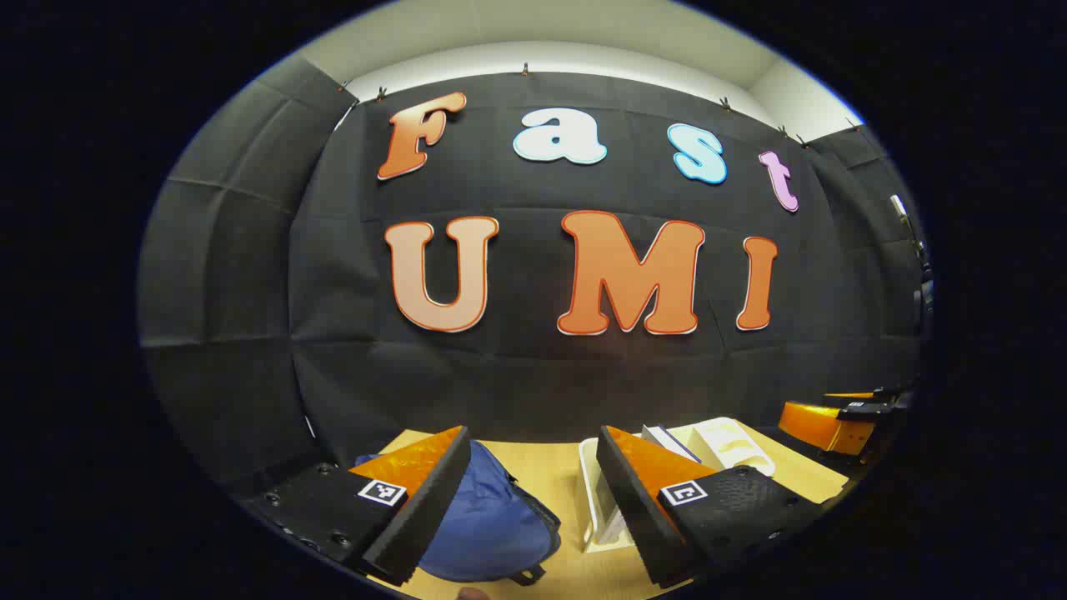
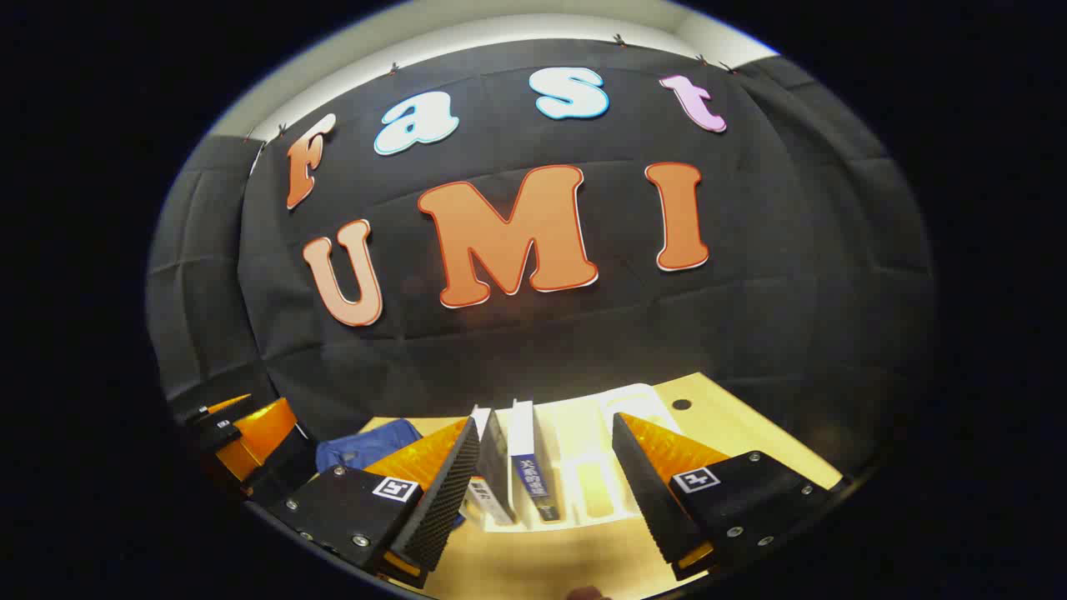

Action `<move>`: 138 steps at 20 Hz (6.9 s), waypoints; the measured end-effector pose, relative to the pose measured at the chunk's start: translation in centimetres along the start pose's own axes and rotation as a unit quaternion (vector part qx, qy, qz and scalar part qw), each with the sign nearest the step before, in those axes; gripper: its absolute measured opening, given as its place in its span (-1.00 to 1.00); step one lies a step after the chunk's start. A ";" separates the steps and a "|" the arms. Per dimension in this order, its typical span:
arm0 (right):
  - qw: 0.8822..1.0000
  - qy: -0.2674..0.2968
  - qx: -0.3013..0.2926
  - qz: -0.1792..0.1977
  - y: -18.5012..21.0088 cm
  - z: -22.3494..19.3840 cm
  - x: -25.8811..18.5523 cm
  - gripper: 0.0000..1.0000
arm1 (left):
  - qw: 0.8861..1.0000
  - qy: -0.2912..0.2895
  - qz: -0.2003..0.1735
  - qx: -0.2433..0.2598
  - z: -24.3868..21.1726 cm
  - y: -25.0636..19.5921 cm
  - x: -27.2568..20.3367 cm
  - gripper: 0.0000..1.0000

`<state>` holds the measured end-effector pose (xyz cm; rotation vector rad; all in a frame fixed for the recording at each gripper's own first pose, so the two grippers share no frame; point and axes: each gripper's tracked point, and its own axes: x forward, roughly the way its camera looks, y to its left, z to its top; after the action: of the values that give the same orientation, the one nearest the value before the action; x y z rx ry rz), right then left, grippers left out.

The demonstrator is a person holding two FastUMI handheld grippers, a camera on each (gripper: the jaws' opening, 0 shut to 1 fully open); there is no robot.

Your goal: Open the schoolbag, grab two books from the bookshelf and put them into the schoolbag.

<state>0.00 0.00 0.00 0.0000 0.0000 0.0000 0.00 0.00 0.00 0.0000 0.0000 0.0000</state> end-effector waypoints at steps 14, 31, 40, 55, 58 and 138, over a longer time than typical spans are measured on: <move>0.994 -0.006 -0.113 0.001 -0.8 0.4 -2.7 0.90 | 0.998 0.022 0.031 -0.050 -2.0 -0.3 -1.6 0.89; 0.995 0.009 -0.099 -0.006 -0.4 -0.3 -3.2 0.90 | 0.999 -0.017 0.033 0.001 -0.4 1.8 -3.1 0.89; 0.994 0.015 -0.103 -0.017 -1.2 -0.7 -3.0 0.90 | 1.000 -0.006 0.026 -0.008 -1.3 1.8 -2.6 0.89; 0.991 0.054 -0.106 -0.053 -5.7 -2.9 -1.3 0.89 | 0.969 0.116 -0.019 0.218 -14.9 -0.5 0.4 0.91; 0.990 0.067 -0.105 -0.069 -7.4 -3.5 -1.0 0.90 | 0.943 0.143 -0.058 0.294 -19.5 -1.5 0.1 0.90; 0.905 0.422 -0.060 -0.008 11.1 -10.1 18.9 0.91 | 0.839 0.318 -0.290 0.334 -12.4 15.1 22.8 -1.00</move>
<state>18.93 11.09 -10.09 -0.1244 0.8721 -0.0174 22.79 15.11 -12.39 0.7062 0.6733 -0.6128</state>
